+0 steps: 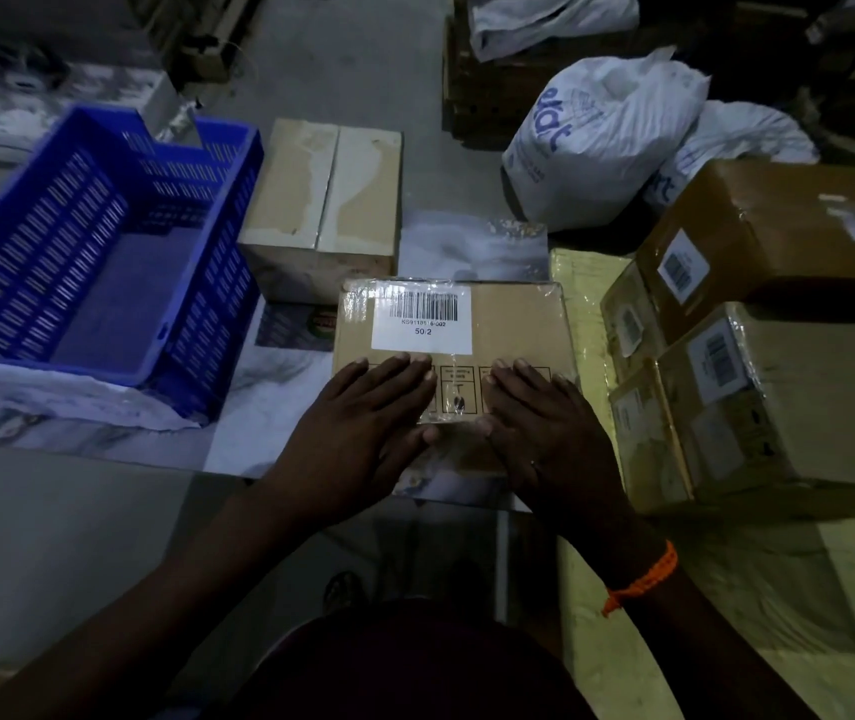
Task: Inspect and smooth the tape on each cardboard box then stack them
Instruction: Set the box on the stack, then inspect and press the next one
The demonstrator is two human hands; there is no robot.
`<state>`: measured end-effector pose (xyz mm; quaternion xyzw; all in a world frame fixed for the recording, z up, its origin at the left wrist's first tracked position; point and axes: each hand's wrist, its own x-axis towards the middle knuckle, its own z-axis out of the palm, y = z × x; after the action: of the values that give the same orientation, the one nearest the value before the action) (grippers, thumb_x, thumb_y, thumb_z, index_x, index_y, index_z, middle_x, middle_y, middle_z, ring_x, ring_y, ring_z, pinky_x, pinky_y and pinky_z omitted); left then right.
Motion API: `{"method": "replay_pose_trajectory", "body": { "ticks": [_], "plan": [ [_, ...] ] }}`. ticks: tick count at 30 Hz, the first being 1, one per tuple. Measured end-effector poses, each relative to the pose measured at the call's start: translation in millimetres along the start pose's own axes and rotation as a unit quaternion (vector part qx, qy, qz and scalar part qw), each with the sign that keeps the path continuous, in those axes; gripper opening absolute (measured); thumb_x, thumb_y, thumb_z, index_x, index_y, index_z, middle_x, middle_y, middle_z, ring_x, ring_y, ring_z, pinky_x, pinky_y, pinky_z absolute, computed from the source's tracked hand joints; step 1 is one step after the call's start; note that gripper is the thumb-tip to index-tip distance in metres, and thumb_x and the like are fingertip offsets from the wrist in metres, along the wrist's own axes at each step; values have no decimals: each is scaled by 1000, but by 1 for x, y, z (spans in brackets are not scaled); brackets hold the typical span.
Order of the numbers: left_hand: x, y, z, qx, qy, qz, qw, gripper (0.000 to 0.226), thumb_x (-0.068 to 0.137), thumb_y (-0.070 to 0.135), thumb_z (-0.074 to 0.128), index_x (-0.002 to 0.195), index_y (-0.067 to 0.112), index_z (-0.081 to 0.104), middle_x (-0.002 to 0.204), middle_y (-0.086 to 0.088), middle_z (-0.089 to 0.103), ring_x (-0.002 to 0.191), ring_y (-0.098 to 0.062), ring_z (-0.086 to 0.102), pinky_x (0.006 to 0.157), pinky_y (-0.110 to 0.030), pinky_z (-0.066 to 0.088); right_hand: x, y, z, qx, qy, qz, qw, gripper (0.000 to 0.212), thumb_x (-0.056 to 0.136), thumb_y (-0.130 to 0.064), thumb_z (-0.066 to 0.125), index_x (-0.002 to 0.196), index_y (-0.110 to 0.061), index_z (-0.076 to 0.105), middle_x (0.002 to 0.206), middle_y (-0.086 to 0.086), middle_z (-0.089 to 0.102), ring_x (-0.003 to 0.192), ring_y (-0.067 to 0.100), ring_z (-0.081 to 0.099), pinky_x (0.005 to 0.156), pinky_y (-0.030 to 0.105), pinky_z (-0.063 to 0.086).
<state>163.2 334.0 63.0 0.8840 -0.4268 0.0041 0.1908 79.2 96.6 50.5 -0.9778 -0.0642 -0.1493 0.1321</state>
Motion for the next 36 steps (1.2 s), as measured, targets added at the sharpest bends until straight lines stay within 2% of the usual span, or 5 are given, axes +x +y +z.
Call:
{"method": "replay_pose_trajectory", "body": {
  "ticks": [6,12,23,28,36],
  "plan": [
    [10,-9,-7,-223,185,-145,946,52,100,41,55,144,15,52,154,-6,45,140,-20,45,104,-35,50,25,29,-10,120,111,194,967,45,100,-44,58,136,-16,62,139,8,60,127,21,54,105,32,43],
    [37,-8,-41,-587,31,-345,732,34,106,49,42,132,35,58,116,16,70,120,-14,63,97,-39,53,62,42,-38,492,-101,425,753,65,93,-78,40,133,-31,62,111,-1,78,97,17,76,76,35,60],
    [41,2,-32,-621,95,-389,673,53,98,66,44,138,33,55,151,-5,51,138,-30,47,99,-52,45,33,47,-55,540,63,477,690,55,99,-72,36,103,-31,72,108,-2,72,105,23,65,82,40,50],
    [36,9,-21,-627,64,-364,686,31,87,38,62,116,30,67,126,5,65,124,-20,56,91,-44,49,7,52,-40,535,6,474,699,30,97,-44,65,117,-25,74,108,-4,79,107,22,71,76,36,53],
    [-8,-4,50,-569,44,-462,679,57,81,-16,53,123,20,66,120,-1,71,95,-22,69,80,-41,58,-67,52,31,507,21,473,721,60,85,-1,78,137,-25,60,124,-3,70,110,23,70,87,43,62]
  ]
}}
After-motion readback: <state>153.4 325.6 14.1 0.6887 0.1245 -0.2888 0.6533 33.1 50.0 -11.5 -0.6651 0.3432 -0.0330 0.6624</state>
